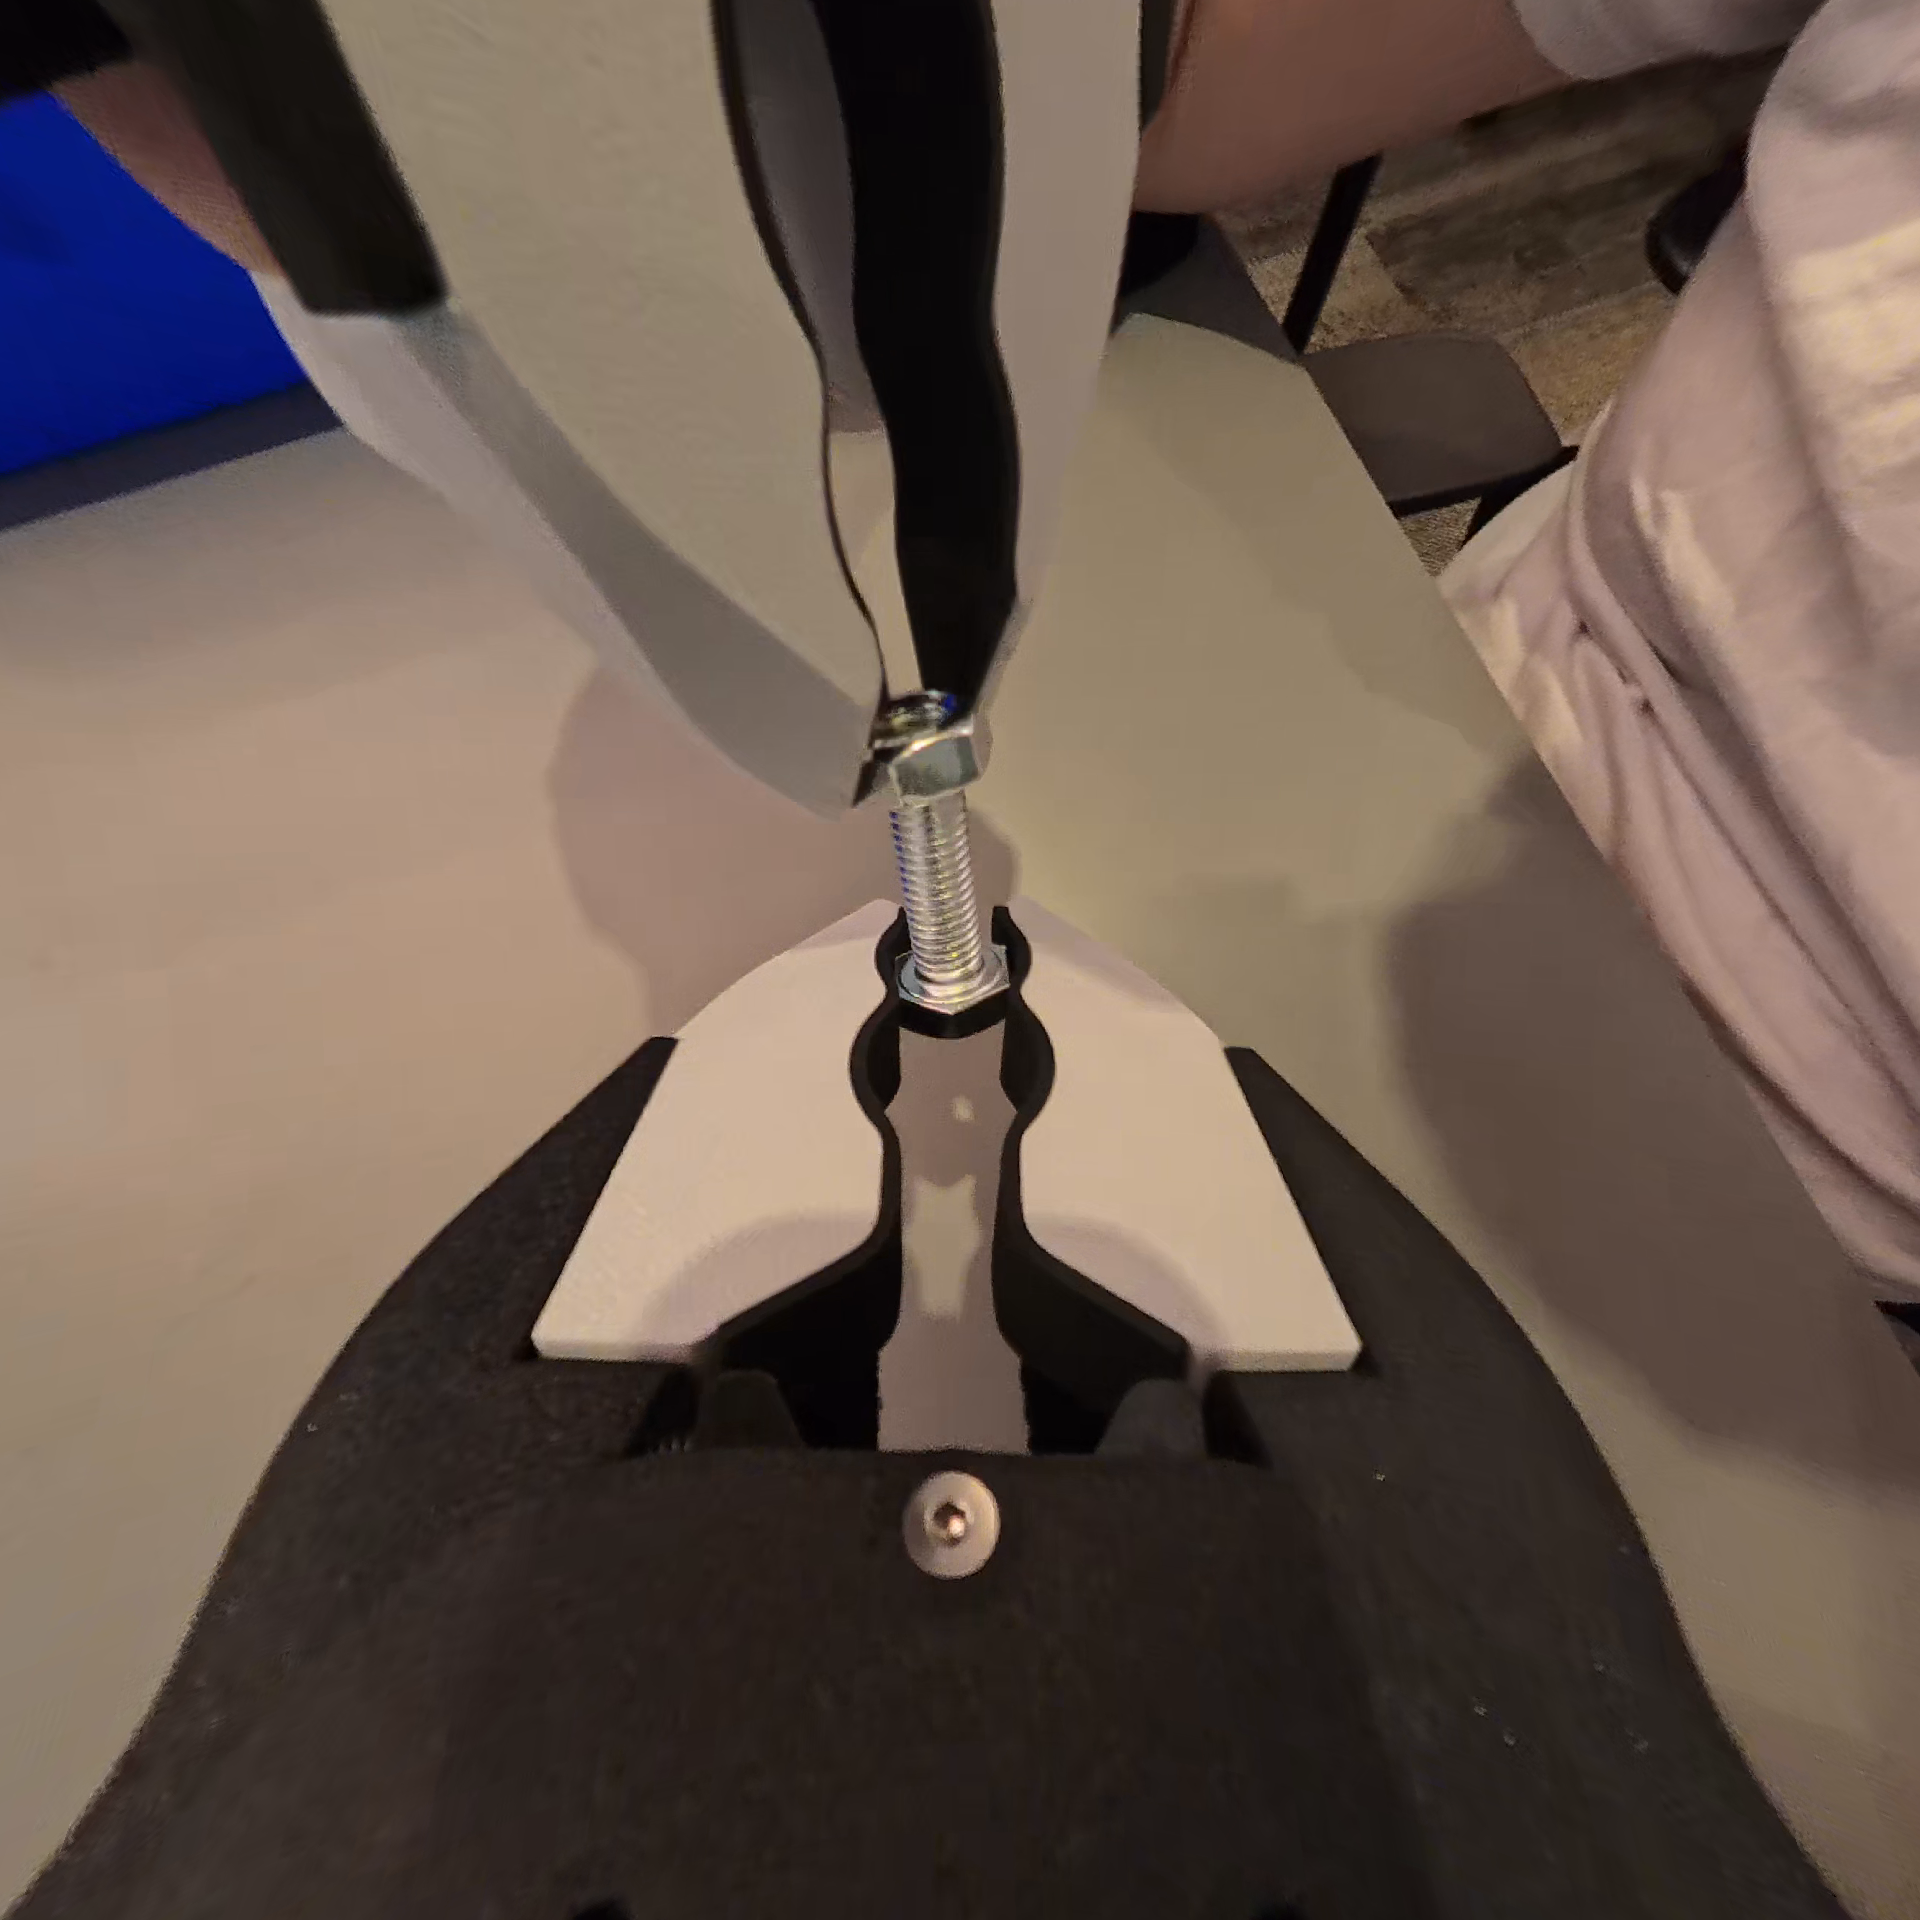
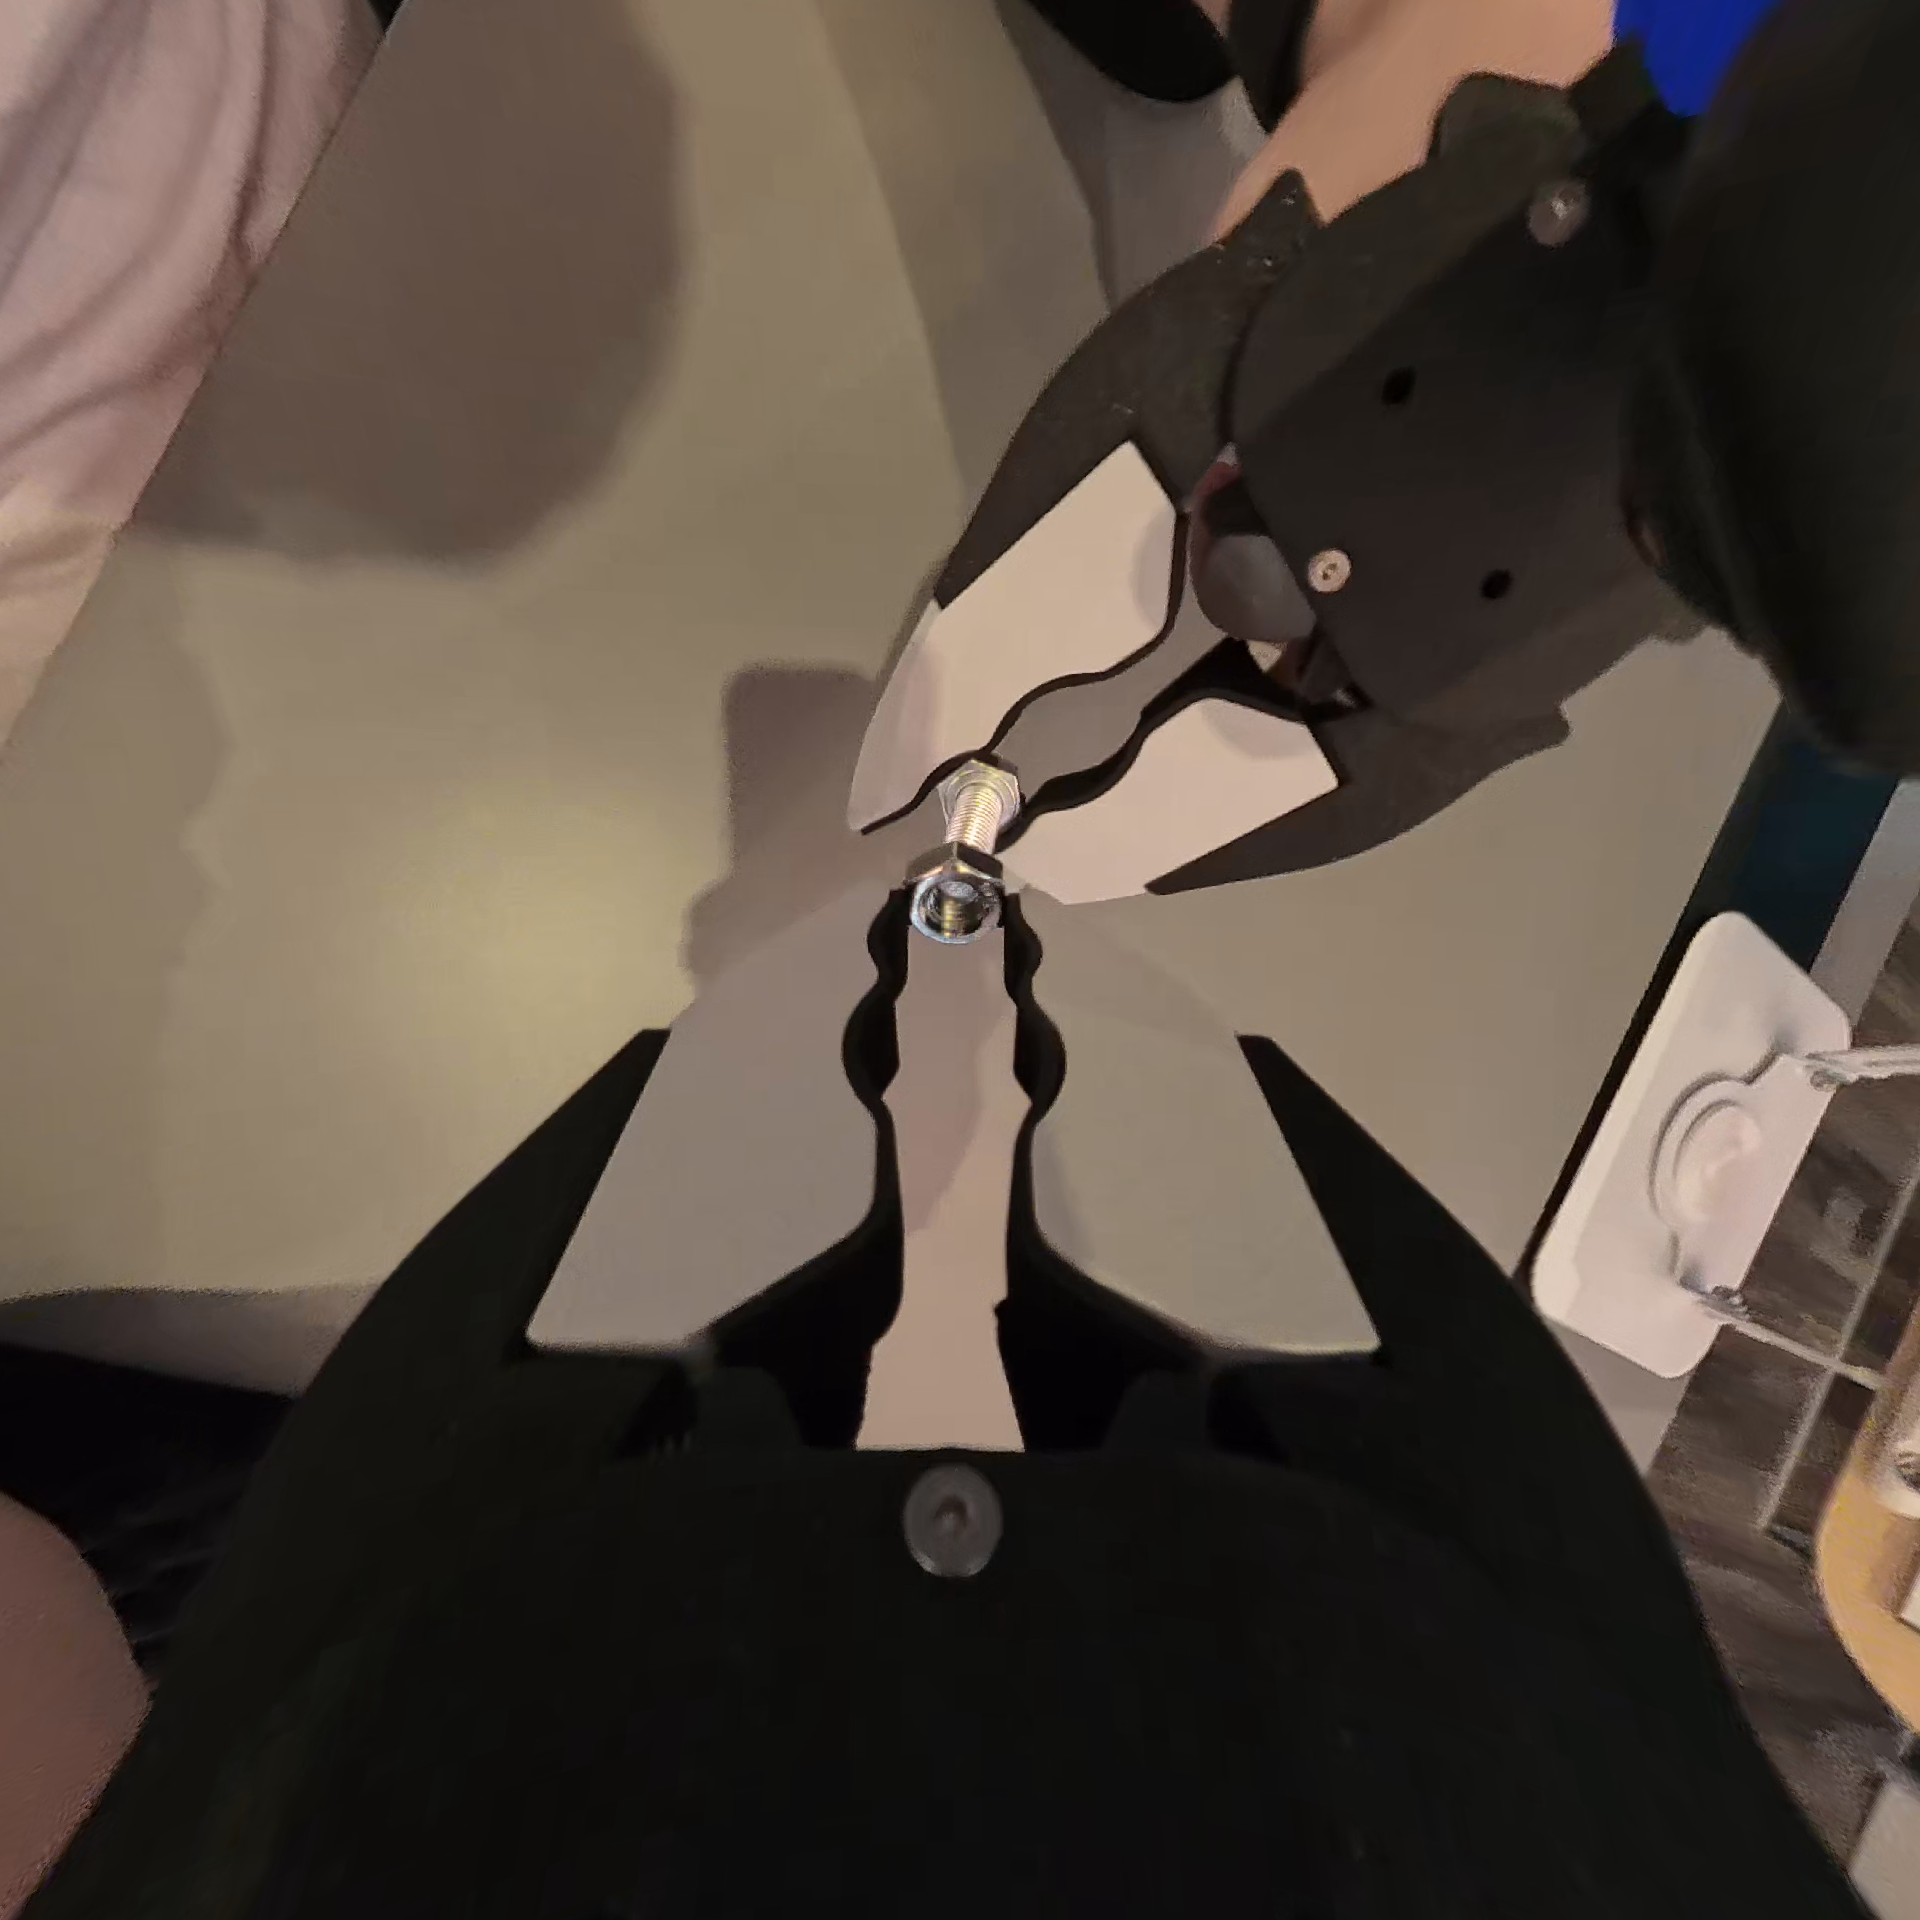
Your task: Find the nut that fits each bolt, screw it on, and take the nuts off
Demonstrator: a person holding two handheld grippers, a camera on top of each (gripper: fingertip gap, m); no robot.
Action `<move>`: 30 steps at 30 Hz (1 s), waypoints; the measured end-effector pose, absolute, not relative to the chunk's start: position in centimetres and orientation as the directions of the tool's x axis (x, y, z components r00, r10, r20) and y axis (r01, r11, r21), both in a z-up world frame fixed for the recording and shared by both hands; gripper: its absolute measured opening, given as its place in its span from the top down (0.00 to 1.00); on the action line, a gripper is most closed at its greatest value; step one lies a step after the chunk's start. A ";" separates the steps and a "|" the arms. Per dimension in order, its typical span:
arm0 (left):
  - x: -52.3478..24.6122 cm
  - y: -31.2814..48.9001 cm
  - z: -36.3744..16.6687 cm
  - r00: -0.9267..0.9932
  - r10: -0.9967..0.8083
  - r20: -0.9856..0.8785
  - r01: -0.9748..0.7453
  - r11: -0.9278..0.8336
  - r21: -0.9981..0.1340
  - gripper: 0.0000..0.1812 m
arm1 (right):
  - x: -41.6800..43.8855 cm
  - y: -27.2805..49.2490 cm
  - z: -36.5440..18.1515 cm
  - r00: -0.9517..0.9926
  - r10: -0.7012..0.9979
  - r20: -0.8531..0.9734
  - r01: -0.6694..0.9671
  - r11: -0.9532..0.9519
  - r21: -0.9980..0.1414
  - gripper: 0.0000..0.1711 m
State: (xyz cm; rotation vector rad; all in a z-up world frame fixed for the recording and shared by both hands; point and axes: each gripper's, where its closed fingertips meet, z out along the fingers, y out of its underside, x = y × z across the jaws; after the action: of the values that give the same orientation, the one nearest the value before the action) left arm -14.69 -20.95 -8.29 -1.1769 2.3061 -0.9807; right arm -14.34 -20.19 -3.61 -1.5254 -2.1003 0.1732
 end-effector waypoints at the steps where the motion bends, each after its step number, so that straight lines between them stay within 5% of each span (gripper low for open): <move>1: -14.8 -21.1 -8.3 -0.591 -0.807 -0.009 -0.551 0.412 -0.726 0.93 | -14.4 -20.3 -3.6 -0.233 0.906 0.354 0.843 0.370 -0.391 0.90; 16: -14.1 -14.1 -7.4 -0.305 -0.926 -0.224 -0.639 0.373 -0.672 0.93 | -14.3 -14.8 -2.6 0.287 0.958 -0.008 0.724 -0.223 -0.653 0.90; 30: -13.7 -9.8 -7.4 -0.082 -0.911 -0.403 -0.714 0.336 -0.614 0.92 | -14.0 -11.5 -2.7 0.535 0.763 -0.363 0.415 -0.612 -0.673 0.90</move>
State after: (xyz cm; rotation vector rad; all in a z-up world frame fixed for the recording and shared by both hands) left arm -13.67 -9.81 -7.36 -1.4331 1.8494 -0.3324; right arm -13.99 -11.46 -2.75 -2.2577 -0.9526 0.8889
